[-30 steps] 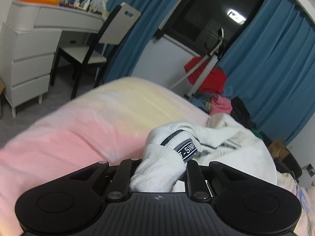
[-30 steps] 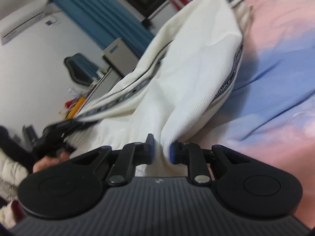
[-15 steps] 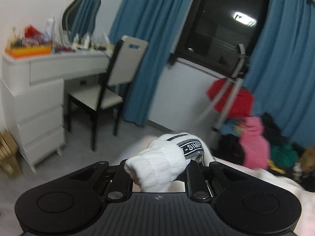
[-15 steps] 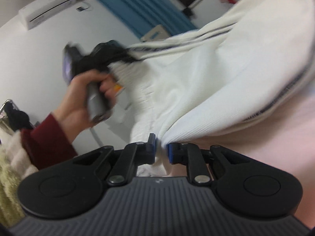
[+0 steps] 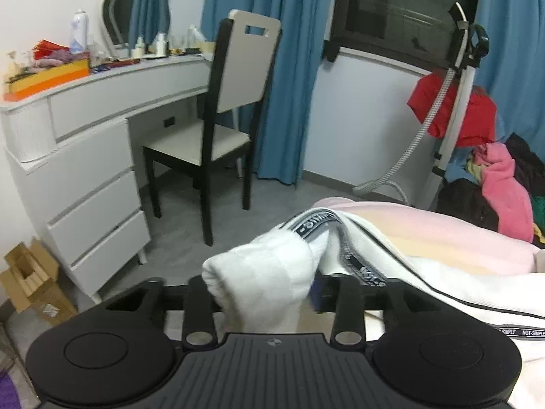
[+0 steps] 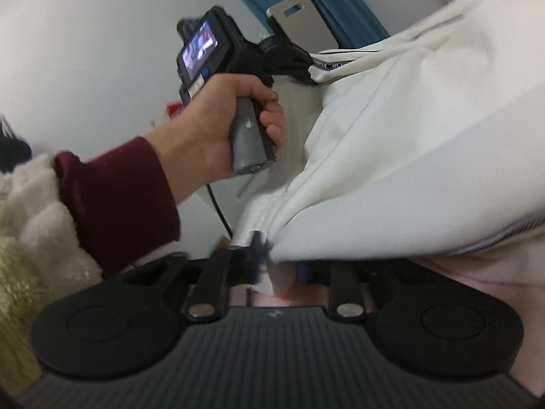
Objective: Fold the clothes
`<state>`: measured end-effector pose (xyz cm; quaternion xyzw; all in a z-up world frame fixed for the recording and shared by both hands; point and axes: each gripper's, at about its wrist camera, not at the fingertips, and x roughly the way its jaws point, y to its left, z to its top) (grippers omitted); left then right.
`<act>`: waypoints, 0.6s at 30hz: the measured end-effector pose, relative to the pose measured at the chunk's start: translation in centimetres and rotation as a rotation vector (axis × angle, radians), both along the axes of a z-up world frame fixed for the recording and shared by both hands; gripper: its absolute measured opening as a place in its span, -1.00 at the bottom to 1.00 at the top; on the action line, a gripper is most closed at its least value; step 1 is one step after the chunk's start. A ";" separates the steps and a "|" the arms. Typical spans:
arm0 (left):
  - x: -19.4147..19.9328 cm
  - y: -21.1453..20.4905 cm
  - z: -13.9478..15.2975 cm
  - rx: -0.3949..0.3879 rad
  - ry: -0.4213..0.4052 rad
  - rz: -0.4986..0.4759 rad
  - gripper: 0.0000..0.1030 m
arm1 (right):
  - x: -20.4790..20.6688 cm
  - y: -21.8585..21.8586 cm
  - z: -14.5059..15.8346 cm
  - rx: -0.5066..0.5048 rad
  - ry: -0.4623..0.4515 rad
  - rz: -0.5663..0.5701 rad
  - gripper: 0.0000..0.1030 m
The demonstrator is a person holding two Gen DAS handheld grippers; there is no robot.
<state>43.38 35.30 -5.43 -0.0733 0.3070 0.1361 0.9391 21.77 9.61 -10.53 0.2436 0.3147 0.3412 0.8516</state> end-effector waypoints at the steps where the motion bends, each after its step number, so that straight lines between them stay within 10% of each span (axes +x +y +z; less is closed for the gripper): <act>1: -0.9 -0.1 0.6 0.015 -0.006 0.013 0.55 | -0.2 -0.3 0.5 -0.024 -0.005 0.008 0.32; 2: -2.1 -0.4 1.2 0.029 -0.023 0.019 0.70 | -0.7 -0.8 0.7 -0.023 -0.006 0.004 0.67; 6: -7.6 -3.2 4.4 0.060 -0.107 -0.021 0.97 | -4.4 -2.7 3.3 -0.057 -0.059 -0.060 0.65; 18: -30.2 -21.9 7.9 -0.031 -0.269 -0.305 0.99 | -17.6 -16.3 10.8 -0.285 -0.296 -0.288 0.65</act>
